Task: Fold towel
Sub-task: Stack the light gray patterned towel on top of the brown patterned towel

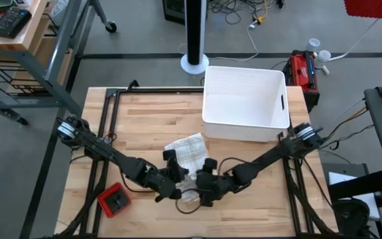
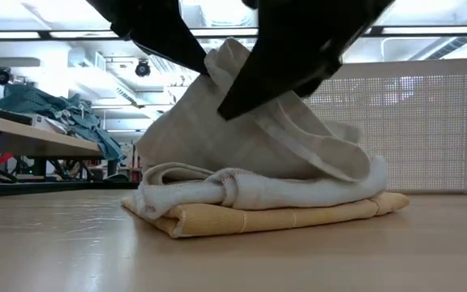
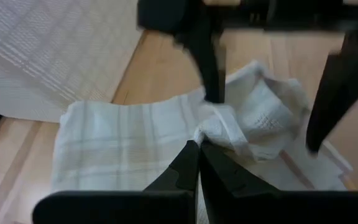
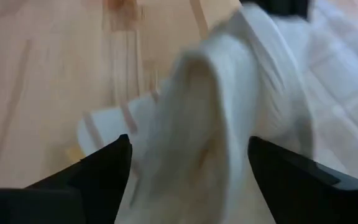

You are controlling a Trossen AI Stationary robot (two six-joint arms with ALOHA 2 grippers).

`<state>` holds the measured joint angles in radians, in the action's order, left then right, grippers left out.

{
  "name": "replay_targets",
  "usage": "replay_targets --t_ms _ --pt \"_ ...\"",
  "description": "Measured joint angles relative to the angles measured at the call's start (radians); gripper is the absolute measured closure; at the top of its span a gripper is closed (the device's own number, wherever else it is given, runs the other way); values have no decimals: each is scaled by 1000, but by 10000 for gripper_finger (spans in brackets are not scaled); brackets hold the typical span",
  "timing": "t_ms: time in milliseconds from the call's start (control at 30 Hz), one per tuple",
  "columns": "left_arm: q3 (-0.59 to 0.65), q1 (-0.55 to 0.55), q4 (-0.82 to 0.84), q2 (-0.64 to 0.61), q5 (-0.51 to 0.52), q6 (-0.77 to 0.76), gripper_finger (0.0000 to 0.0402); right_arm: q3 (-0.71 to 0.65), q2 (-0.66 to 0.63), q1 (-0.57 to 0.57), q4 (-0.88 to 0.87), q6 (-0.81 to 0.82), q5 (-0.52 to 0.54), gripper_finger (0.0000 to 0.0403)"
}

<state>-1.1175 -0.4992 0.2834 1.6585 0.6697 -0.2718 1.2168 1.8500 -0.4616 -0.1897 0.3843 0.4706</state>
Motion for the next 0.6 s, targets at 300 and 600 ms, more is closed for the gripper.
replay_targets --t_ms 300,600 --pt "0 -4 70 -8 -9 -10 401 143 89 12 -169 -85 6 170" --pt "1 -6 118 -35 -13 -22 381 214 86 39 -283 -217 79 388"
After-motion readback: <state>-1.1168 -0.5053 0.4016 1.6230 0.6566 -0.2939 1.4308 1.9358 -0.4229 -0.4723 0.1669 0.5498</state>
